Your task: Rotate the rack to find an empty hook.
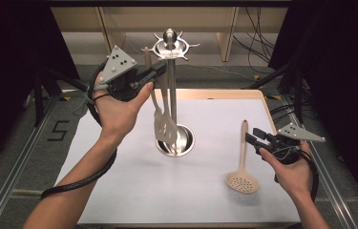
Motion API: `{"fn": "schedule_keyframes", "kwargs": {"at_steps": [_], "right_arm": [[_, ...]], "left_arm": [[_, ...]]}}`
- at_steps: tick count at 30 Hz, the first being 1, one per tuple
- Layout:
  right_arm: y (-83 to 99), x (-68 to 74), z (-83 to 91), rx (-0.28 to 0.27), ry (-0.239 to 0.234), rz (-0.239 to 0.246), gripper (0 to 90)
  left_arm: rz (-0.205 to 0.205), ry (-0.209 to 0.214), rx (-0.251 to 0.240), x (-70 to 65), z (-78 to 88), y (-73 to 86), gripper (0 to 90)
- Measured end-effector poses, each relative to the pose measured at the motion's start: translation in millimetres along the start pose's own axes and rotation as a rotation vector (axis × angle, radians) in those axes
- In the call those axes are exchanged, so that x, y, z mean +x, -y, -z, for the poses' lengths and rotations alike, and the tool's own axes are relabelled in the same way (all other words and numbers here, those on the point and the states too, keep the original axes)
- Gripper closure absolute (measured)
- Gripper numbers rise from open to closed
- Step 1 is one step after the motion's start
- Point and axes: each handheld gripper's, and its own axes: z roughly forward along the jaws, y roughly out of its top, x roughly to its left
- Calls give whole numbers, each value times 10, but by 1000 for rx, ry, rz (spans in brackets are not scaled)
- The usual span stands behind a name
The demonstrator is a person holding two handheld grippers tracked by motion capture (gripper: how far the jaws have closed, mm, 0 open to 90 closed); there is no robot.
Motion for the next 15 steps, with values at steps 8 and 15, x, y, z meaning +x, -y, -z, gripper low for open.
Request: {"fn": "schedule_keyframes", "kwargs": {"at_steps": [8, 15], "right_arm": [[-2, -5, 0, -2, -4, -2, 598], [7, -18, -9, -6, 12, 18, 598]], "left_arm": [[19, -15, -8, 71, 39, 15, 896], [24, -33, -13, 138, 73, 17, 896]]}}
